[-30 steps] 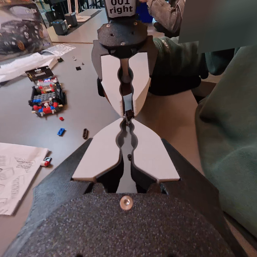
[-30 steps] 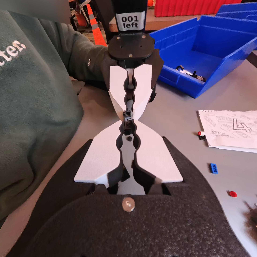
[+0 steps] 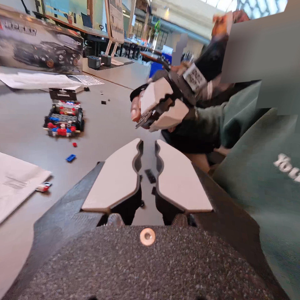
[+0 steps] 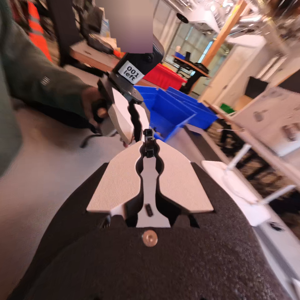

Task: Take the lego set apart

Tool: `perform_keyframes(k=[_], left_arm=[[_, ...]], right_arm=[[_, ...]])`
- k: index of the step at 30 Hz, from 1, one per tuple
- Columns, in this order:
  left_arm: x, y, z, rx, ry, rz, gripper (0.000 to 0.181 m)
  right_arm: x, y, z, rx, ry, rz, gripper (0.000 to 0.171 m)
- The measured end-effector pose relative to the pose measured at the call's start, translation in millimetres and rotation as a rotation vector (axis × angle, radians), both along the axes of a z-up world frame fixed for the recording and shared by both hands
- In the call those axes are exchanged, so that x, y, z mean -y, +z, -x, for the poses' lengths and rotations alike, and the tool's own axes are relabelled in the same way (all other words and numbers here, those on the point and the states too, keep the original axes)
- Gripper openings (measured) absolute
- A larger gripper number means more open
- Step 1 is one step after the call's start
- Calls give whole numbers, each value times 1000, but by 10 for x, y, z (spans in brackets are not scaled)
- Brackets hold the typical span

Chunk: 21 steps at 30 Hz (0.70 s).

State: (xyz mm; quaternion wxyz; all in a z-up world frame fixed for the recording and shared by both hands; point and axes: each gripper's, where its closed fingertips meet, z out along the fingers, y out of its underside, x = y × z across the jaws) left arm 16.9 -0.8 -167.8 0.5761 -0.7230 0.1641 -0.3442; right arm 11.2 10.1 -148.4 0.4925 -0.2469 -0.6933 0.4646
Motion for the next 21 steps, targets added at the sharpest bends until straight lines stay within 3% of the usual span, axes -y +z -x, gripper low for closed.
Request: perform_keyframes(k=[3, 8, 11, 15, 21], left_arm=[[-69, 65, 47, 145, 31, 28, 23], [-164, 46, 68, 122, 116, 20, 17], [-165, 66, 95, 114, 145, 2, 5], [-161, 86, 78, 147, 134, 4, 16], [-156, 121, 93, 111, 164, -60, 9]], right_arm=[[-63, -35, 86, -56, -145, -175, 10], [-66, -73, 157, -144, -285, -437, 10], [-78, -64, 176, -167, -329, -520, 10], [-42, -59, 168, -214, -350, -604, 11], [-37, -32, 162, -259, -364, -651, 11]])
